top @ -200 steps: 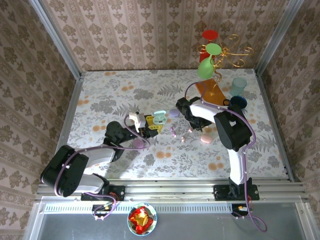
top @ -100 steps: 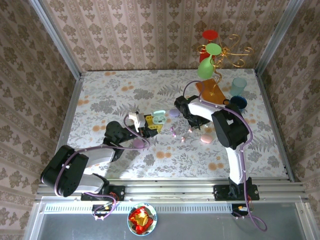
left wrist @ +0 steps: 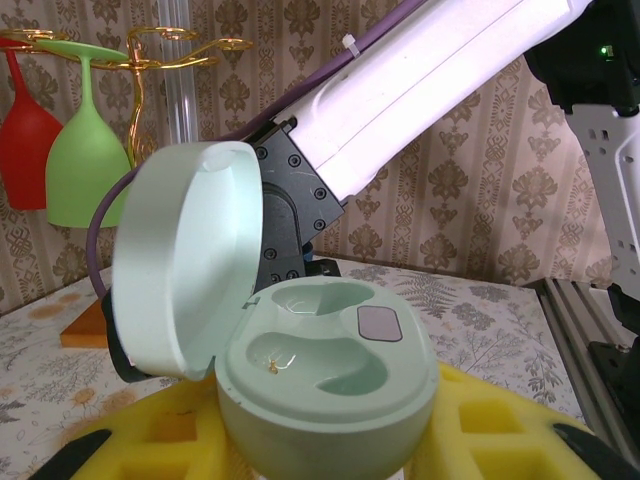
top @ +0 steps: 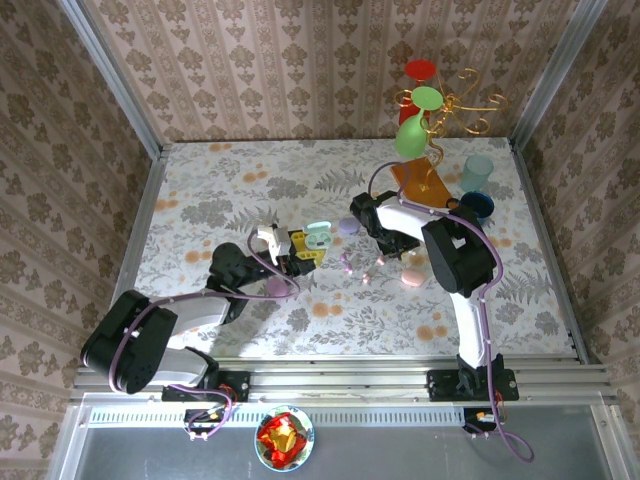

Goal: Insert the wireless bluetooth earbuds into the charging case

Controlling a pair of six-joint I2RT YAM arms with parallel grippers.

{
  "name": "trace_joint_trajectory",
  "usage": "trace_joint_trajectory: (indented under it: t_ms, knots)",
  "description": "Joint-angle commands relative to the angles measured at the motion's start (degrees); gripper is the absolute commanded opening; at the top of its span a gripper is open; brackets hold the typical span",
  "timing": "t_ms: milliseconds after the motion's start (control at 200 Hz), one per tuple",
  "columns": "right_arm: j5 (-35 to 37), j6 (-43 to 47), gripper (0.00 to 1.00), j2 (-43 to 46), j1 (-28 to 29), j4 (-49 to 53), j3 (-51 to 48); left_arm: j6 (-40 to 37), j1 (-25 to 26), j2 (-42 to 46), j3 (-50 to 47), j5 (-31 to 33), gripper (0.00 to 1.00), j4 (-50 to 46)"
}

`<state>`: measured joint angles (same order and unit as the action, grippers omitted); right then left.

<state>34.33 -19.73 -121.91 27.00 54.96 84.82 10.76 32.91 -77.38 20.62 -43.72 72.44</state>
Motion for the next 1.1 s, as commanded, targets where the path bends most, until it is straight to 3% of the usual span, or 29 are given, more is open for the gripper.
trace_joint_trajectory:
  t_ms: [0, 245, 485, 795, 1095]
  knots:
    - [1.91, -1.19, 0.26, -1.22, -0.42, 2.57, 0.51, 0.36, -0.39, 1.05, -0.55, -0.99, 0.32, 1.38]
    - [1.20, -1.12, 0.15, -0.83, -0.37, 2.86, 0.13, 0.13, -0.39, 1.53, -1.02, -0.70, 0.32, 1.41]
    - [-3.47, -1.15, 0.14, 4.93, -0.38, -0.50, -3.14, -0.71, -0.47, 0.88, -0.93, -0.47, 0.32, 1.38]
    - [-17.52, -2.78, 0.14, 17.49, -0.83, -7.39, -8.74, -3.67, -0.47, -2.08, 0.16, 1.35, 0.32, 1.47]
    - [-35.78, -6.13, 0.15, 29.17, -3.06, -12.92, -12.44, -4.95, -0.47, -6.29, 3.51, 1.54, 0.32, 1.52]
